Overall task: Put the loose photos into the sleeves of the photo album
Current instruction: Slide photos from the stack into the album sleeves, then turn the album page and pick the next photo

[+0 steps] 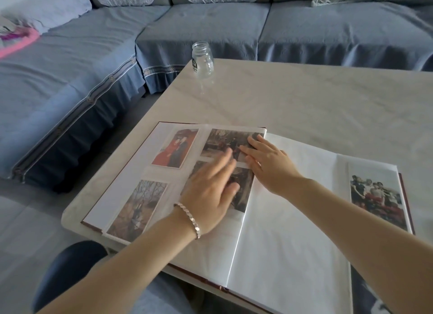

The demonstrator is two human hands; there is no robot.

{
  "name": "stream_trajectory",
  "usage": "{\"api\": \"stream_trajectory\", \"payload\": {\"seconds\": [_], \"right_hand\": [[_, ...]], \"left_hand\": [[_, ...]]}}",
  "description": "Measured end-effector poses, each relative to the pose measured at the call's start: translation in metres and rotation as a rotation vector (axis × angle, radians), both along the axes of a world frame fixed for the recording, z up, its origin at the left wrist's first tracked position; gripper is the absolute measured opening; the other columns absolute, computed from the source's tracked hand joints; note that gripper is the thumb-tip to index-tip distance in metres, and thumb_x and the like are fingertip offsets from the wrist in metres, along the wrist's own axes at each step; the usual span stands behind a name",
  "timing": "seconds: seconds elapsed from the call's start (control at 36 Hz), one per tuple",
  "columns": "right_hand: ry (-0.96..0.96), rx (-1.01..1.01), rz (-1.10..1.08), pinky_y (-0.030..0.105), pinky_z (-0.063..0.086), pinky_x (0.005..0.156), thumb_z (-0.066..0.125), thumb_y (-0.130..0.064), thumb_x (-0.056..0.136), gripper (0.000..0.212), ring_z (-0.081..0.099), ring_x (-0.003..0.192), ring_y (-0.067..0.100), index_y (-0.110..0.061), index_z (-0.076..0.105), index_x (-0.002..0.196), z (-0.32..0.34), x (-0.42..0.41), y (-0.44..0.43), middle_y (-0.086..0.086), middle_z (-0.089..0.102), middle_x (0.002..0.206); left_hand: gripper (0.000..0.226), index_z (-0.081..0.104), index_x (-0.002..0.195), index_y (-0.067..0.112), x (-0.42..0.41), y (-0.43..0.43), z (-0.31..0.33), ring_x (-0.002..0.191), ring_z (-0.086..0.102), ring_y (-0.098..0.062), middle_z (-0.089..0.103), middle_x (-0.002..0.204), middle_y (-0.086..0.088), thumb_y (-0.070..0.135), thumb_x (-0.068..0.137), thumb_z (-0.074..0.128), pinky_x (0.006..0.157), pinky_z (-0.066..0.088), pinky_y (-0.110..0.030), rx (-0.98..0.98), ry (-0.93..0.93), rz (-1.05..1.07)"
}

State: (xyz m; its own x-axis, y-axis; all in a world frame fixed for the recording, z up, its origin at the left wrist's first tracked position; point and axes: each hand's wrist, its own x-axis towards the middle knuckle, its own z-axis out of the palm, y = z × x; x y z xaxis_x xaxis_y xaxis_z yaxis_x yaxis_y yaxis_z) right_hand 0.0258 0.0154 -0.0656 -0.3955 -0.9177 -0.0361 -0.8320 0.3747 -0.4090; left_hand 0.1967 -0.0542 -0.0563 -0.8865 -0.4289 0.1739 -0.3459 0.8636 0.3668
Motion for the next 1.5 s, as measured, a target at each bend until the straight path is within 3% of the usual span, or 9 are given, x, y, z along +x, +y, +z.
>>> {"api": "stream_trajectory", "payload": {"seconds": [0.08,0.25,0.47,0.58,0.75,0.89,1.17,1.33,1.5], "right_hand": [[0.006,0.01,0.008,0.03,0.015,0.112,0.022,-0.034,0.102,0.043,0.002,0.144,0.007,-0.033,0.029,0.144,0.0,0.0,-0.001,-0.01,0.015,0.156],[0.018,0.033,0.021,0.029,0.014,0.112,0.02,-0.034,0.102,0.043,0.0,0.144,0.007,-0.033,0.026,0.146,-0.001,-0.001,-0.002,-0.011,0.013,0.156],[-0.032,0.017,0.063,0.029,0.01,0.114,0.022,-0.029,0.103,0.044,0.0,0.144,0.011,-0.026,0.025,0.147,0.006,0.006,-0.002,-0.003,0.009,0.157],[-0.15,-0.038,0.033,0.024,0.019,0.11,0.037,-0.024,0.1,0.04,0.026,0.139,0.013,-0.023,0.041,0.14,0.015,0.007,0.034,-0.007,0.027,0.153],[-0.046,-0.074,-0.149,0.024,0.038,0.096,0.045,-0.023,0.096,0.03,0.053,0.114,0.009,-0.025,0.06,0.123,0.028,-0.007,0.136,-0.011,0.058,0.127],[0.057,-0.145,-0.499,0.029,0.046,0.087,0.06,-0.013,0.087,0.023,0.062,0.102,0.018,-0.017,0.07,0.108,0.015,-0.029,0.231,-0.003,0.067,0.113],[0.095,0.197,-0.853,0.026,0.023,0.105,0.052,-0.047,0.089,0.061,0.034,0.133,0.02,-0.015,0.038,0.139,0.002,-0.062,0.325,0.001,0.039,0.144],[0.29,0.273,-0.763,0.027,0.043,0.085,0.061,-0.02,0.081,0.01,0.062,0.093,0.024,-0.012,0.064,0.086,-0.013,-0.062,0.329,0.003,0.068,0.093],[0.367,0.207,-0.668,0.031,0.054,0.063,0.086,-0.034,0.047,0.035,0.062,0.055,0.024,-0.011,0.062,0.056,-0.024,-0.058,0.332,0.003,0.06,0.058]], "left_hand": [[0.063,0.003,0.149,0.019,0.0,0.006,-0.008,0.136,-0.013,0.006,-0.015,0.149,0.015,0.051,0.095,0.013,0.109,-0.014,-0.011,0.056,-0.192,-0.046],[0.072,-0.022,0.134,0.039,0.014,-0.007,-0.019,0.133,-0.028,0.005,-0.029,0.144,0.021,0.069,0.07,-0.011,0.114,-0.014,-0.023,0.075,-0.405,0.023],[0.068,-0.006,0.149,0.023,-0.003,-0.003,-0.011,0.142,-0.014,-0.006,-0.014,0.156,0.009,0.058,0.094,0.015,0.116,-0.006,-0.033,0.145,-0.473,0.326],[0.06,0.028,0.144,0.013,-0.023,0.005,0.002,0.14,0.019,-0.021,0.022,0.153,-0.006,0.05,0.096,0.023,0.116,0.015,-0.041,0.041,-0.469,0.405],[0.03,0.063,0.113,0.007,-0.055,0.043,0.017,0.111,0.057,-0.027,0.057,0.125,-0.007,0.022,0.09,0.05,0.093,0.043,-0.032,0.116,-0.066,0.084],[0.04,0.07,0.092,0.015,-0.075,0.088,0.013,0.077,0.066,-0.012,0.069,0.088,0.007,0.038,0.081,0.039,0.071,0.055,-0.029,0.166,0.043,-0.153],[0.011,0.073,0.087,0.017,-0.095,0.128,0.01,0.069,0.068,-0.014,0.072,0.081,0.007,0.01,0.079,0.071,0.061,0.042,-0.013,0.103,-0.042,-0.231],[0.012,0.073,0.091,0.02,-0.092,0.122,0.013,0.077,0.064,-0.005,0.069,0.085,0.014,0.015,0.086,0.063,0.068,0.052,-0.021,0.186,-0.045,-0.193],[0.021,0.071,0.084,0.029,-0.085,0.115,0.012,0.075,0.066,-0.005,0.066,0.079,0.024,0.036,0.079,0.052,0.071,0.057,-0.035,0.251,-0.063,-0.126]]}}
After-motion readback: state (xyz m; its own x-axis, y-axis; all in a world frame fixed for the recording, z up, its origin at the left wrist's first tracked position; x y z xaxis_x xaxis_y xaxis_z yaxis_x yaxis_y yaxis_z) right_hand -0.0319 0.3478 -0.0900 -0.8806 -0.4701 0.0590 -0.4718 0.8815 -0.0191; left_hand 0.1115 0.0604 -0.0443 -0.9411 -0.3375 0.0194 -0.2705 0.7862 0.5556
